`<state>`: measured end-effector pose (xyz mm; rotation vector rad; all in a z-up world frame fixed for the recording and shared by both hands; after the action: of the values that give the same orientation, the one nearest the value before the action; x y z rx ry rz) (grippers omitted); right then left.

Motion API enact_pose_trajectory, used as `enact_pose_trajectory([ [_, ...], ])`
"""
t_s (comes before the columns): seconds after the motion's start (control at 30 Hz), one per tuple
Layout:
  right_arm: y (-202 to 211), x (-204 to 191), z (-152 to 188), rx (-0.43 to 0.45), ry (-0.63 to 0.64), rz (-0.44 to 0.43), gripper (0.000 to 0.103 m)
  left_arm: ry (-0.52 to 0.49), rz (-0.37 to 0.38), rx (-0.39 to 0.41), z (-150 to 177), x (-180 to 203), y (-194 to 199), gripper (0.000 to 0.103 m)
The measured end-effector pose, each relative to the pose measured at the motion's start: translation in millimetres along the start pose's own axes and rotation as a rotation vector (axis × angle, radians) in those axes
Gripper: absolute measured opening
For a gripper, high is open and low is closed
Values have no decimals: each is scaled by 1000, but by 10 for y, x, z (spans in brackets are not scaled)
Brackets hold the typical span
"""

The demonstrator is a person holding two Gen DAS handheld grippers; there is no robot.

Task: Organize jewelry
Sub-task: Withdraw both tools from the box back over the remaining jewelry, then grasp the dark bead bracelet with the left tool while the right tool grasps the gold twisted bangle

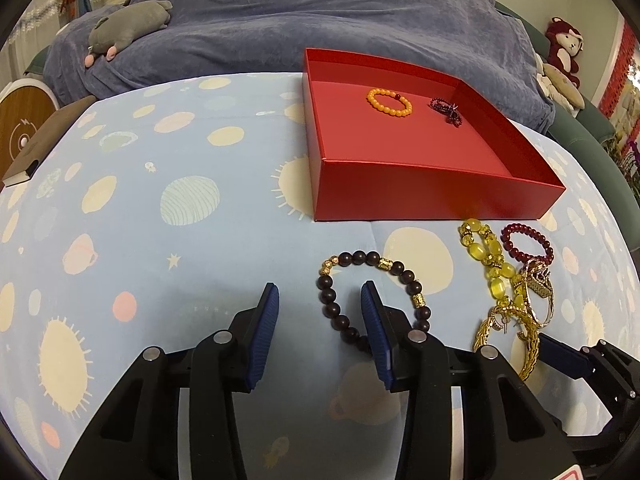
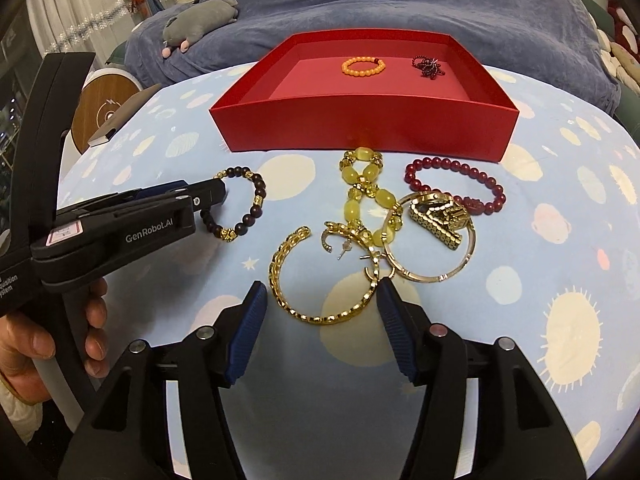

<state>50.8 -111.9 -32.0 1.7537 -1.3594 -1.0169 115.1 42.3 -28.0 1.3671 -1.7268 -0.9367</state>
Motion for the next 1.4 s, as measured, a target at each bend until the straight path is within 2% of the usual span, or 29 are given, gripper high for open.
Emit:
enact_pose_trajectory([
  [0.13, -51, -89, -29, 18, 32, 41, 60, -1, 4, -2, 4, -13, 5, 40],
  [0.23, -77, -121, -44, 33, 50, 76, 56, 1, 8, -2, 15, -35, 15, 40],
  [0.37, -34, -96, -22, 39, 44, 59, 55, 14, 16, -3, 22, -80, 26, 40],
  [0.5, 138, -41, -12, 80, 31, 44, 55, 24, 23, -1, 22, -85, 32, 40],
  [0.67, 239, 80, -22, 93, 2, 42, 56, 2, -11, 9, 11, -10, -3, 40],
  [0.73, 256, 101, -27, 92, -5, 39, 56, -15, -34, 14, 5, 38, -22, 33],
  [0.77, 266, 102, -29, 94, -5, 37, 56, -27, -41, 17, 4, 62, -30, 26],
  [0.93, 290, 118, -28, 98, -2, 39, 56, -60, -38, 19, 0, 135, -53, 7],
  [1.23, 331, 192, -83, 114, -20, 45, 56, -48, 46, -5, -18, 144, 28, 6],
  [1.4, 454, 243, -229, 158, -41, 46, 56, -58, 99, 36, -97, 216, 299, 6],
])
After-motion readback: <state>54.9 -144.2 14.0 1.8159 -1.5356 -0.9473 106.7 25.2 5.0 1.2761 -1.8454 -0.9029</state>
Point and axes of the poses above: each gripper's, at about its wrist camera, not at the fingertips, and y roughly against the way its jaws point, x to its right, z to its underside, the point moved 1 cm from there along -y, roughly the way its jaws point, and after that the axes turned 8 degrees about -x, right-handed, at the moved point
